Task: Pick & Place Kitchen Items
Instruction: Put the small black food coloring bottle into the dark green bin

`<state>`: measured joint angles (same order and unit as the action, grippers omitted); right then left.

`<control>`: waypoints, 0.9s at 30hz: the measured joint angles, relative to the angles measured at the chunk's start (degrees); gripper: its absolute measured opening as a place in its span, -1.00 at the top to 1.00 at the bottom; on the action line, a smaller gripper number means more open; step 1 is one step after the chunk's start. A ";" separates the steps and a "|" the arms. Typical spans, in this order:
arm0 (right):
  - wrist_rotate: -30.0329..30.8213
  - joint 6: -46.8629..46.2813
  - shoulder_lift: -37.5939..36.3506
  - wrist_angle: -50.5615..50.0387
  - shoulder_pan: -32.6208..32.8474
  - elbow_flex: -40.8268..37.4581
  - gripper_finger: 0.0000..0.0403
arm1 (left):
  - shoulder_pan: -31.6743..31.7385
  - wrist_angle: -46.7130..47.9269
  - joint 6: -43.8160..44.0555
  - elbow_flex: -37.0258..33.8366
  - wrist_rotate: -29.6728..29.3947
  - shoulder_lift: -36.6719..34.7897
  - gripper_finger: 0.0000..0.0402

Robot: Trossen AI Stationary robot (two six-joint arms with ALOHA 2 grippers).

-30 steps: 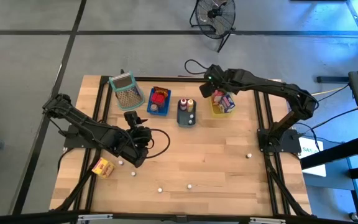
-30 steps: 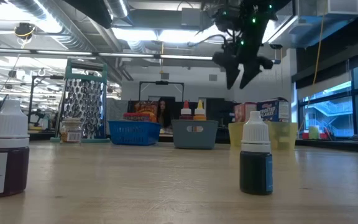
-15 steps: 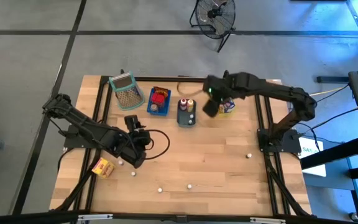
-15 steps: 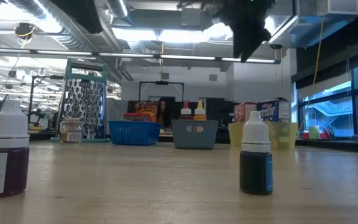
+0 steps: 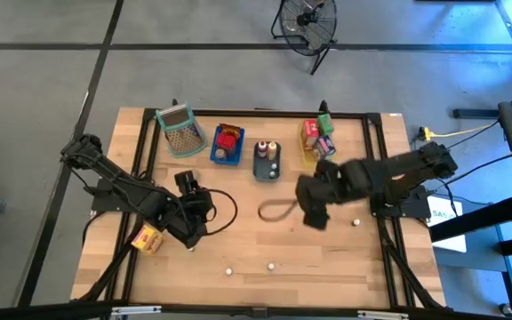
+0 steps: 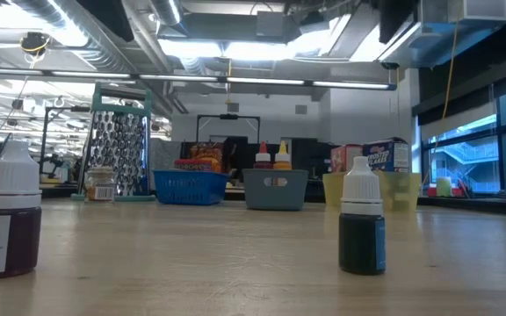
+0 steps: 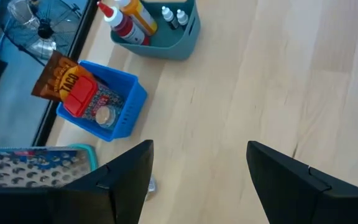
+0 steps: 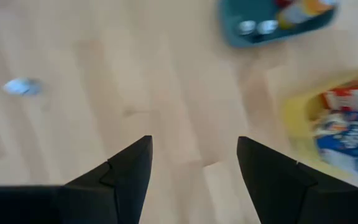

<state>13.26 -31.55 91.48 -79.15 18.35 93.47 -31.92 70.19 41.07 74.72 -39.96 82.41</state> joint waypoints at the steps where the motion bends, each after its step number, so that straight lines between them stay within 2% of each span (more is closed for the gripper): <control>1: 0.00 -0.98 0.00 0.07 1.97 0.00 -0.18 | -0.22 -0.11 0.33 -0.04 -0.31 0.00 -0.26; 7: 0.02 -6.62 0.35 2.80 12.77 0.00 -0.18 | -1.48 -4.10 -1.10 -2.30 -4.47 -0.02 -0.26; 11: 0.01 -7.32 1.94 2.95 17.82 0.00 -0.18 | -1.47 -6.55 -1.19 -3.32 -5.80 0.02 -0.26; 13: 0.01 -11.71 2.88 1.40 19.47 0.00 -0.18 | -1.47 -6.90 -1.20 -3.32 -6.23 0.02 -0.26; 20: -0.91 -35.71 4.42 -11.66 20.18 -0.09 -0.18 | -1.47 -7.69 -2.35 -3.32 -8.39 0.02 -0.26; 27: -5.96 -38.16 3.27 -11.10 19.53 -4.84 -0.18 | -1.47 -7.71 -2.85 -3.34 -7.04 0.04 -0.26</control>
<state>7.30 -69.71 94.75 -90.24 37.87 88.63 -33.39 62.48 38.22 71.37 -47.00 82.46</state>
